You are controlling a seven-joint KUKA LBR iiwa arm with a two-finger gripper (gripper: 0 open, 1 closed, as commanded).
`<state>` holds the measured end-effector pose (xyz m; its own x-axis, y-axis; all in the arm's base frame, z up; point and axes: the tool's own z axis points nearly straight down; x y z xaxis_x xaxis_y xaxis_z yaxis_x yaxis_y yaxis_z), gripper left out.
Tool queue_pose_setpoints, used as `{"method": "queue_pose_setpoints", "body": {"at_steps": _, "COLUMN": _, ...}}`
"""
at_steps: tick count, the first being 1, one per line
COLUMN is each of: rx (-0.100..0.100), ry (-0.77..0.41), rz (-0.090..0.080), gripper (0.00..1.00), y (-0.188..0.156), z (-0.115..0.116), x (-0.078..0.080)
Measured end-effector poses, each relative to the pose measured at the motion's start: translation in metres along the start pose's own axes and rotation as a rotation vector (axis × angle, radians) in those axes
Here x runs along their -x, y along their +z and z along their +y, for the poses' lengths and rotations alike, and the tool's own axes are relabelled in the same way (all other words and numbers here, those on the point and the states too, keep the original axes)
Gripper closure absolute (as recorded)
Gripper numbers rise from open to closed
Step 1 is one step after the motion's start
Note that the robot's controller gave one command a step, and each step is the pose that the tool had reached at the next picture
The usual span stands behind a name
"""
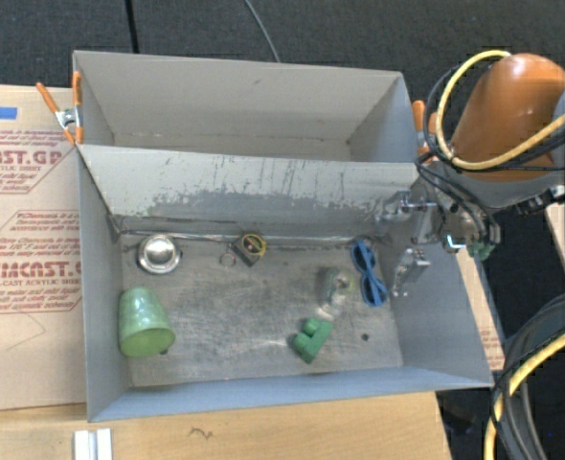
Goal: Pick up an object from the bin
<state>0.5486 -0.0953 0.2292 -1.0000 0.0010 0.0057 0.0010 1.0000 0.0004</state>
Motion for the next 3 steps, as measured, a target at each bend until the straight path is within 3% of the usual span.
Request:
{"method": "queue_pose_setpoints", "body": {"at_steps": 1, "rx": 0.001, "ry": -0.316, "rz": -0.001, "gripper": 0.00, "y": 0.121, "z": 0.012, "x": -0.001}}
{"method": "queue_pose_setpoints", "body": {"at_steps": 2, "rx": -0.002, "ry": -0.414, "rz": -0.011, "gripper": 0.00, "y": 0.156, "z": -0.004, "x": 0.048}}
{"method": "queue_pose_setpoints", "body": {"at_steps": 3, "rx": -0.001, "ry": -0.713, "rz": -0.007, "gripper": 0.00, "y": 0.154, "z": 0.015, "x": 0.038}}
